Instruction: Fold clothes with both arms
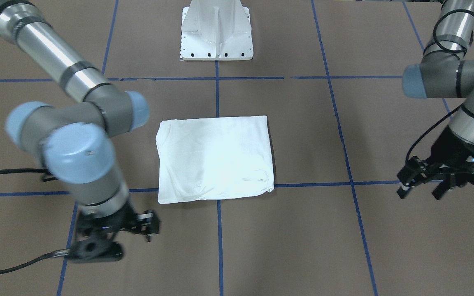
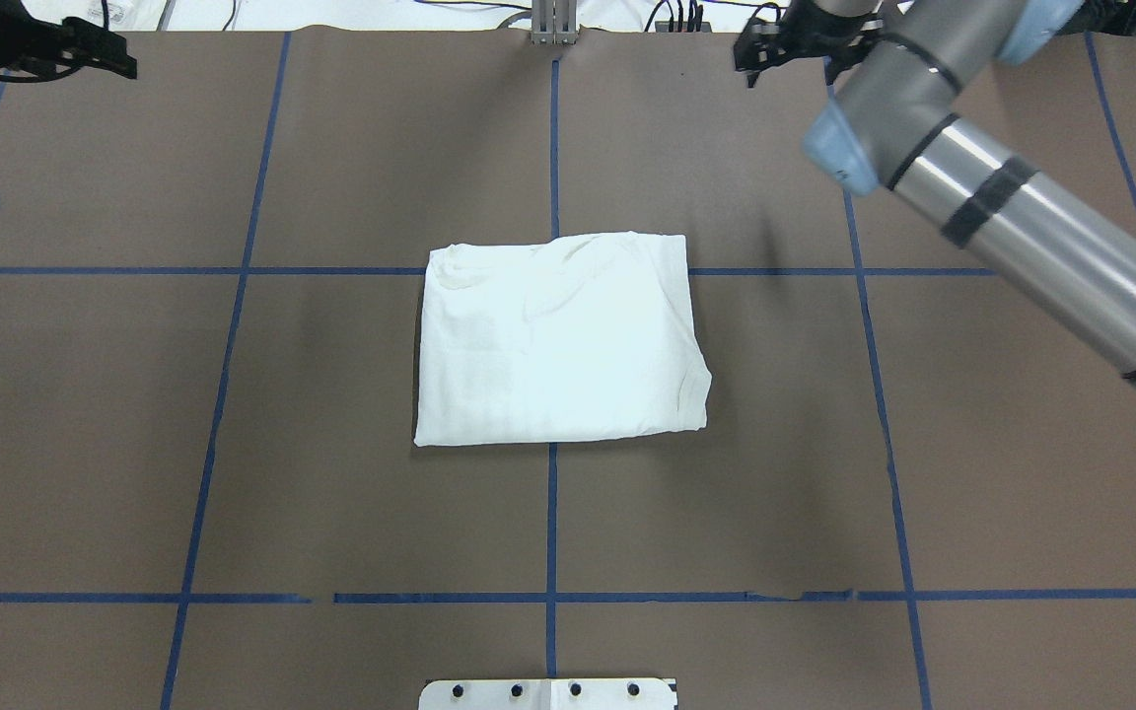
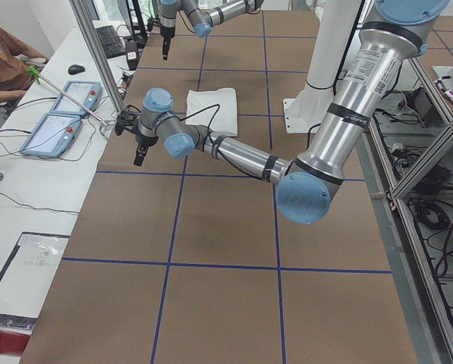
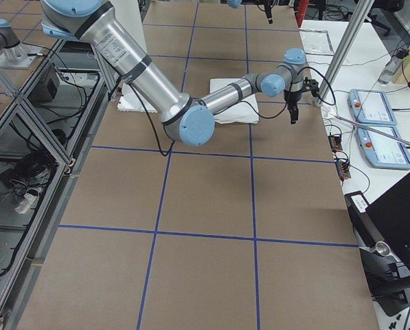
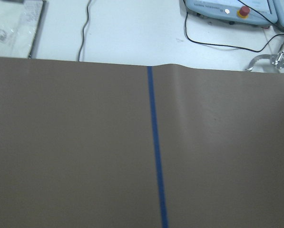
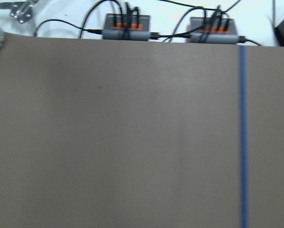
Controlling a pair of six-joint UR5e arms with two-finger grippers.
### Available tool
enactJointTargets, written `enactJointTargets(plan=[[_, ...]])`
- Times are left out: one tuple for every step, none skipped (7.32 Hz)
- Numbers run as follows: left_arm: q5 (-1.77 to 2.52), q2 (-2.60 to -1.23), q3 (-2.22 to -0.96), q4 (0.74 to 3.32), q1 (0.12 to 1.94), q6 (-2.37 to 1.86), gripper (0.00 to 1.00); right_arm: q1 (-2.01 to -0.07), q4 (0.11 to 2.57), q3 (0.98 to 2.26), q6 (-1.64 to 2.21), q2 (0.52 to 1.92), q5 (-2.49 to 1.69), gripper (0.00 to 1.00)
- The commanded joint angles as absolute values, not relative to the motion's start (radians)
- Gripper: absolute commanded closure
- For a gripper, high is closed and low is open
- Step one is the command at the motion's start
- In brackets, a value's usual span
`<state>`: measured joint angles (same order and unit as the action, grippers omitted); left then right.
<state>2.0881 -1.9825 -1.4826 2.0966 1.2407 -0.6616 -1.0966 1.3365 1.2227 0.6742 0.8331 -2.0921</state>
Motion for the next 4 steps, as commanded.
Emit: enactJointTargets(plan=[[2.106,-1.961,-1.471,2.020,1.436,-0.281,0.00,-1.358,1.342,1.292,0.275,1.103,-2.265,0.00],[2.179,-1.910,-1.471,2.037,1.474,-0.253,0.00,-1.427,1.344,1.304,0.246,1.180,-2.266,0.00],[2.184,-1.904,-1.479,2.045,1.479,-0.244,0.00,-1.448,1.335,1.308,0.235,1.227,-2.252,0.00],[2.183,-1.860,-1.464,2.106,1.476,-0.242,0.00,-1.448,1.338,1.305,0.241,1.248,-2.246,0.00]])
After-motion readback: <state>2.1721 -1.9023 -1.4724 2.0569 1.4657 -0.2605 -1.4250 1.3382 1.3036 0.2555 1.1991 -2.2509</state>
